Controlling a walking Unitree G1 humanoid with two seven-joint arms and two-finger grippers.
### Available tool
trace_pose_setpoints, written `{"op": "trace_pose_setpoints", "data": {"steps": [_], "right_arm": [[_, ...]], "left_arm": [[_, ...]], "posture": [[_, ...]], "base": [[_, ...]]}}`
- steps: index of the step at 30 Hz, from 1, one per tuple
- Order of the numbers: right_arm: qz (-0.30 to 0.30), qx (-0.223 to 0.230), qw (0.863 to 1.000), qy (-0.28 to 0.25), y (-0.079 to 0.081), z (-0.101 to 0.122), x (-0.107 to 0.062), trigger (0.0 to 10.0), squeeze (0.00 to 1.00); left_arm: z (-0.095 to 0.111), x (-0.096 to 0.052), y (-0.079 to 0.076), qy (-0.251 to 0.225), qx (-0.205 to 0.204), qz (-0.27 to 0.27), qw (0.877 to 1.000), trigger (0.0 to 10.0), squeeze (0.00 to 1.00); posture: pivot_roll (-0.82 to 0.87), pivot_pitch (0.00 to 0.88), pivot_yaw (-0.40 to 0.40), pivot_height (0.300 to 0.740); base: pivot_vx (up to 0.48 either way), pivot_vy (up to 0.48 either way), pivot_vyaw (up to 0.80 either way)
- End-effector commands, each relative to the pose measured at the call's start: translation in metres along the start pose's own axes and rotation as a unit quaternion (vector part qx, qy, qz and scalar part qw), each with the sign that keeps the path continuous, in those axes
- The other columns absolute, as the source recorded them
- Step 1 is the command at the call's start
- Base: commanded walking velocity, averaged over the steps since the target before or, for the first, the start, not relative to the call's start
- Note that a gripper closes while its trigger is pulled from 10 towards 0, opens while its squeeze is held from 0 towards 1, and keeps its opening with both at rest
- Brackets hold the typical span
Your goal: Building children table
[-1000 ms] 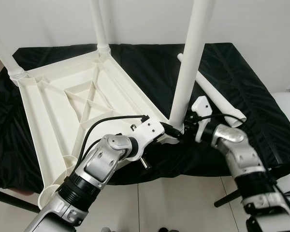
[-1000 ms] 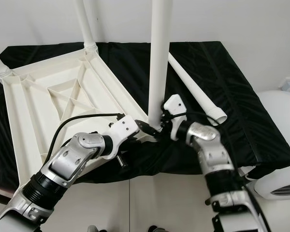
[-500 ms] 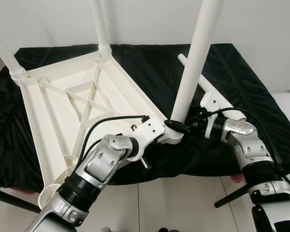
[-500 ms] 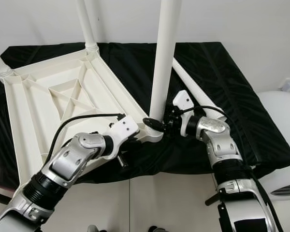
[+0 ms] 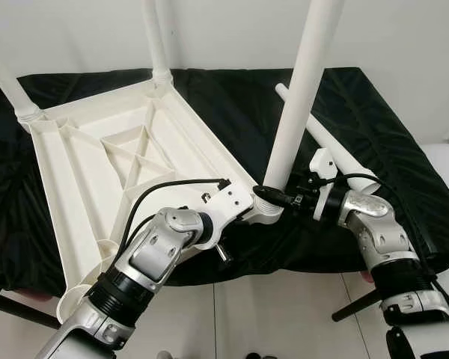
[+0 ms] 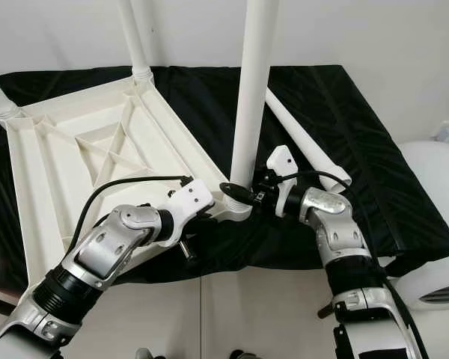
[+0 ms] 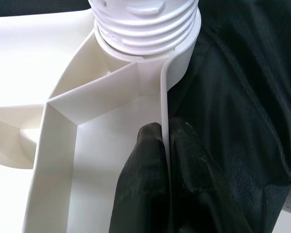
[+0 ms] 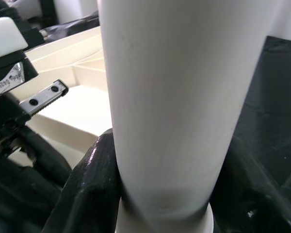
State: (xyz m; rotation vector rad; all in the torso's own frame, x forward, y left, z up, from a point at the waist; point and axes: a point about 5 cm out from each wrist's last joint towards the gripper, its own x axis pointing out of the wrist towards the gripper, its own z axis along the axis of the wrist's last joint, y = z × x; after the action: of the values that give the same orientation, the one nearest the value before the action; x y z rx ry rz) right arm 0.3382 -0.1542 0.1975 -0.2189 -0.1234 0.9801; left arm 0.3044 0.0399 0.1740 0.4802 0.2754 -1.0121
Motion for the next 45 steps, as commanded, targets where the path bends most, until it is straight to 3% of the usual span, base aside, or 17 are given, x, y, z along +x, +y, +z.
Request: {"op": "trace_pose_setpoints", "data": {"steps": [1, 13, 19, 28, 33, 36, 40, 45], "right_arm": [[-0.010, 0.026, 0.999, -0.033, 0.006, 0.004, 0.005, 10.0, 0.00], [-0.068, 0.031, 0.995, -0.072, 0.018, 0.011, 0.008, 10.0, 0.00], [-0.135, 0.043, 0.986, -0.087, 0.039, 0.011, 0.018, 10.0, 0.00], [-0.177, 0.053, 0.980, -0.080, 0.051, 0.007, 0.028, 10.0, 0.00], [-0.209, 0.063, 0.972, -0.086, 0.059, 0.008, 0.039, 10.0, 0.00], [-0.260, 0.073, 0.959, -0.086, 0.068, 0.009, 0.050, 10.0, 0.00], [-0.281, 0.072, 0.953, -0.083, 0.072, 0.009, 0.053, 10.0, 0.00], [-0.334, 0.073, 0.937, -0.071, 0.076, 0.007, 0.057, 10.0, 0.00]], "left_arm": [[0.008, 0.001, -0.005, -0.017, 0.015, -0.015, 1.000, 10.0, 0.00], [0.007, 0.001, -0.006, -0.017, 0.015, -0.016, 1.000, 10.0, 0.00], [0.008, 0.001, -0.006, -0.017, 0.016, -0.016, 1.000, 10.0, 0.00], [0.008, 0.001, -0.004, -0.016, 0.017, -0.014, 1.000, 10.0, 0.00], [0.008, 0.002, -0.002, -0.016, 0.017, -0.011, 1.000, 10.0, 0.00], [0.008, 0.002, -0.001, -0.016, 0.017, -0.009, 1.000, 10.0, 0.00], [0.008, 0.002, 0.000, -0.016, 0.017, -0.007, 1.000, 10.0, 0.00], [0.009, 0.002, 0.003, -0.017, 0.019, -0.005, 1.000, 10.0, 0.00]], "posture": [[-0.08, 0.127, 0.047, 0.740], [-0.08, 0.123, 0.042, 0.740], [-0.08, 0.124, 0.041, 0.740], [-0.08, 0.126, 0.043, 0.740], [-0.08, 0.123, 0.044, 0.740], [-0.07, 0.118, 0.044, 0.740], [-0.07, 0.116, 0.048, 0.740], [-0.08, 0.111, 0.056, 0.740]], "base": [[0.000, 0.000, 0.00], [0.000, 0.000, 0.00], [0.000, 0.000, 0.00], [0.000, 0.000, 0.00], [0.000, 0.000, 0.00], [0.000, 0.000, 0.00], [0.000, 0.000, 0.00], [0.000, 0.000, 0.00]]}}
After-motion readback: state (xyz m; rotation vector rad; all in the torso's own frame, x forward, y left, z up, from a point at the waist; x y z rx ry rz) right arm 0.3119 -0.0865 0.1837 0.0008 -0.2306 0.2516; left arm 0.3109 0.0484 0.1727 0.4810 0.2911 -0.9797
